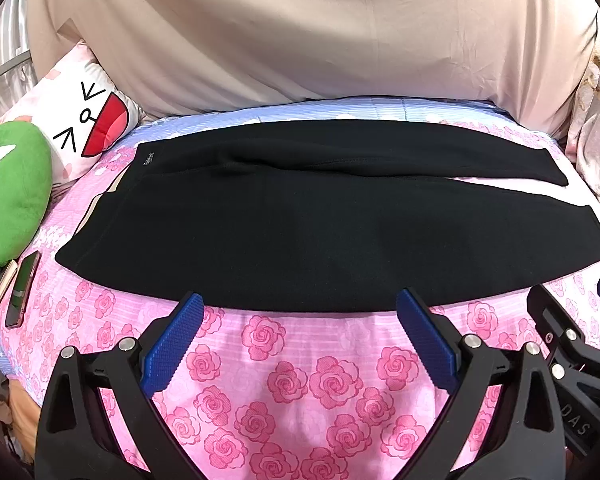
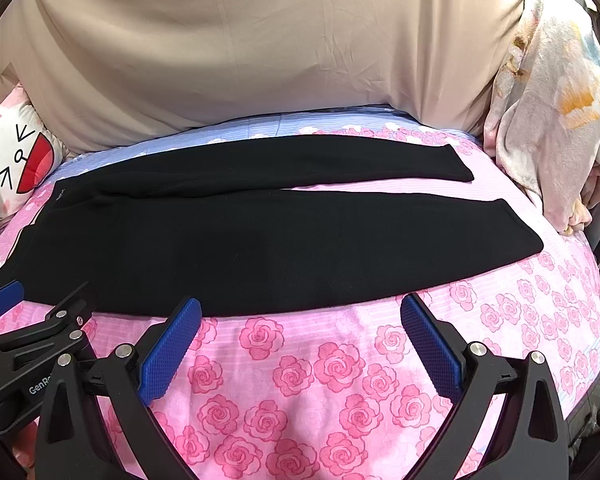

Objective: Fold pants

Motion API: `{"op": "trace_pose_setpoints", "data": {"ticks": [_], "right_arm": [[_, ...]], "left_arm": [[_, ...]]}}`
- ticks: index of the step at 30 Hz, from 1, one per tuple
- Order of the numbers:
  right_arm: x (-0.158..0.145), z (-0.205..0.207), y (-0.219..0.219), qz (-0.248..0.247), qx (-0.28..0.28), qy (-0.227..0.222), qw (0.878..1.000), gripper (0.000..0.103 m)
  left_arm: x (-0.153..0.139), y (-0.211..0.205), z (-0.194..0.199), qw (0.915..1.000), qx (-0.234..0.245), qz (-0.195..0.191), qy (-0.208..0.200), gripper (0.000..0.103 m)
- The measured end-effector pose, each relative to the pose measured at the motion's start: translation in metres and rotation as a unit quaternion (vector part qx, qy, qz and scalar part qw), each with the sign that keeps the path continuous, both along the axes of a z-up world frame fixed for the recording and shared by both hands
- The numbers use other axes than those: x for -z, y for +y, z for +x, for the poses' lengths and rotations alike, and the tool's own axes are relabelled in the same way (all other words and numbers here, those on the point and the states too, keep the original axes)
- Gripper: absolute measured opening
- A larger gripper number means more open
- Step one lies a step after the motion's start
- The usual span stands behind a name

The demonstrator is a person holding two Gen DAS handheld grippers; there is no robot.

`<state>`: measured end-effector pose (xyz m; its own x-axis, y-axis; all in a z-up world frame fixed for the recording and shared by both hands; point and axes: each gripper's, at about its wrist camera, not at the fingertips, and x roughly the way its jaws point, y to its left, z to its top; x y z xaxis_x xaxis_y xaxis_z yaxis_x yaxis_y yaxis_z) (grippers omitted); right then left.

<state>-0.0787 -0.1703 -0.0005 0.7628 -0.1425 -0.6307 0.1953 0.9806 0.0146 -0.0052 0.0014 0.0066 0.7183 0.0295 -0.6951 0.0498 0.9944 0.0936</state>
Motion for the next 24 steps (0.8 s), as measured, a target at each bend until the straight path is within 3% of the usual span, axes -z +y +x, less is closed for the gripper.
{"op": "trace_pose_setpoints", "data": {"ticks": [24], "right_arm": [[0.0006,0.0,-0.0002,0.001,-0.001,0.002,1.0,0.098]], "left_arm": [[0.0017,-0.0012,0.0022,1.0,-0.002,0.002,0.002,0.095]]}}
